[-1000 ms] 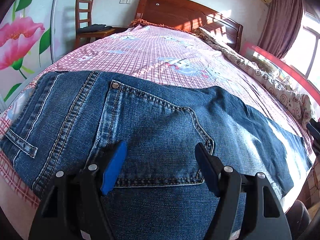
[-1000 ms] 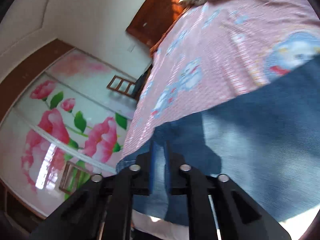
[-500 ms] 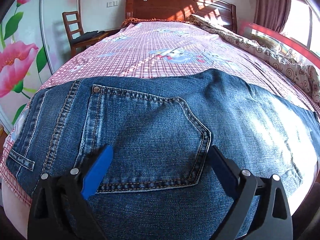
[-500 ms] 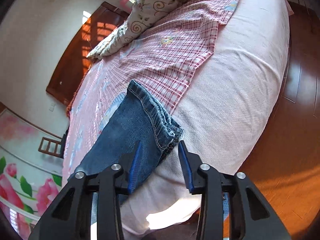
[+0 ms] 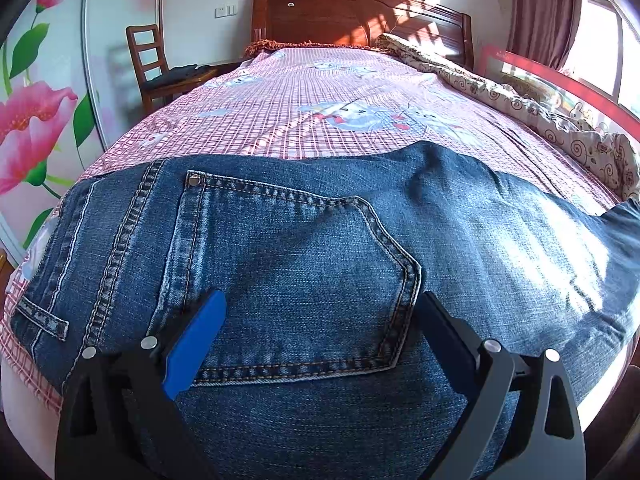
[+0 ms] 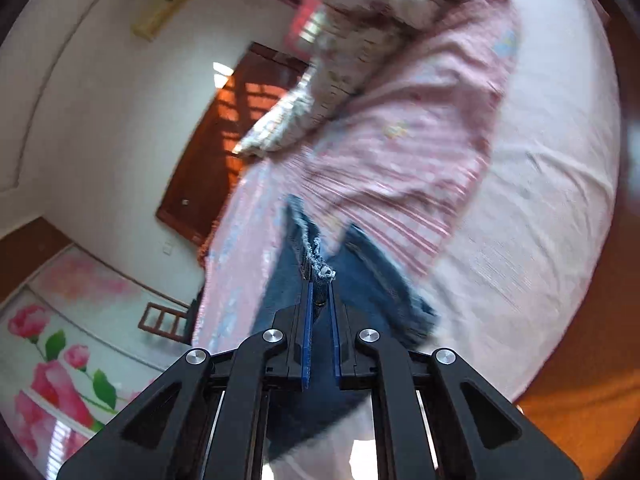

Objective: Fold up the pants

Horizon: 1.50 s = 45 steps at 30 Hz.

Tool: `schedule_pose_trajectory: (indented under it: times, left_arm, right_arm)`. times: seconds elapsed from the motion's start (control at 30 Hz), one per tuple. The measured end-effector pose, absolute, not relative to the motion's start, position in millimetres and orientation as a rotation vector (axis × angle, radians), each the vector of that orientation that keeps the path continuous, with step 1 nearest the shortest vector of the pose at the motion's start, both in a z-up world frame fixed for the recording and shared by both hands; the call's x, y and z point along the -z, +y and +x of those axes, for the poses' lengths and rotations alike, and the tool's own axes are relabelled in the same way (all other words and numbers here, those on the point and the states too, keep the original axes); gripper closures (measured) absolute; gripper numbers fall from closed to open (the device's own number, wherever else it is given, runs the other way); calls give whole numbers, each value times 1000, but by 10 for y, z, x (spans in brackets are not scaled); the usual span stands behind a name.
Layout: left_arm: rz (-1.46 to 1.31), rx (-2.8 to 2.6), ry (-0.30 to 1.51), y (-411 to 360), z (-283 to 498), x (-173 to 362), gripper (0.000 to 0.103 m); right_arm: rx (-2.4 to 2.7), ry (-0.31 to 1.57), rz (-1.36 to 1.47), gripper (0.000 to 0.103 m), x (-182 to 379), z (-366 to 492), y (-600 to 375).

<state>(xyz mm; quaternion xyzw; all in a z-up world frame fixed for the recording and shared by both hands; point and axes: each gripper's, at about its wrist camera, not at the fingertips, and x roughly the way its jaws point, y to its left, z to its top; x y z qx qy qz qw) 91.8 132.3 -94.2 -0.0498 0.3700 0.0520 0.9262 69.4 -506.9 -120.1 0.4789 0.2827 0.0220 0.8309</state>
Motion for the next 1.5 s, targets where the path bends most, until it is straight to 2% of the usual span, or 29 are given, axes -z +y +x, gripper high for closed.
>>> schedule_pose_trajectory:
  times: [0.03,0.07,0.27,0.37,0.43,0.47,0.5,0.57,0.63,0.73,1.0,1.17,1.2,1.3,1.5]
  left_arm:
    - [-107,-103,757,1335,912,939,8]
    - [-112,-101,756,1343,908,937,8]
    - [-104,-100,760,1355,903,932,6]
    - [-109,-96,754,1373,893,931,6]
    - [-111,-95,754,1376,900,928,6]
    - [-110,-95,755,1378,899,928,6]
    - [-110,-95,755,1379,901,925,6]
    - [-111,-95,754,1377,902,925,6]
    - [-110,-95,752,1378,903,932,6]
    - [-113,-92,751,1381,902,934,6]
    - [-110,-94,752,1381,900,937,6]
    - [-110,-94,752,1380,899,933,6]
    - [-110,-94,751,1380,899,932,6]
    - [-112,-92,750,1383,899,929,6]
    - [-127,-83,743,1411,886,922,6]
  right_arm:
    - [-24,642,1064,98,1419,677,-5096]
    - [-45,604,1087,98,1487,621,-5093]
    - [3,599,995,98,1279,523,-4999]
    - [27,638,1008,98,1357,512,-5008]
    - [36,643,1009,92,1401,496,-5018]
    - [49,649,1013,81,1408,485,-5020]
    - [66,645,1032,76,1408,440,-5030]
    - [94,561,1098,76,1420,273,-5095]
    - [87,497,1182,69,1487,212,-5204]
    - [24,509,1232,69,1596,298,-5232]
    - [3,509,1134,69,1531,453,-5140]
    - [10,577,895,69,1408,570,-4976]
    - [8,582,885,75,1425,576,-4984]
    - [11,602,881,81,1432,571,-5020]
    - [-5,572,974,86,1215,542,-5025]
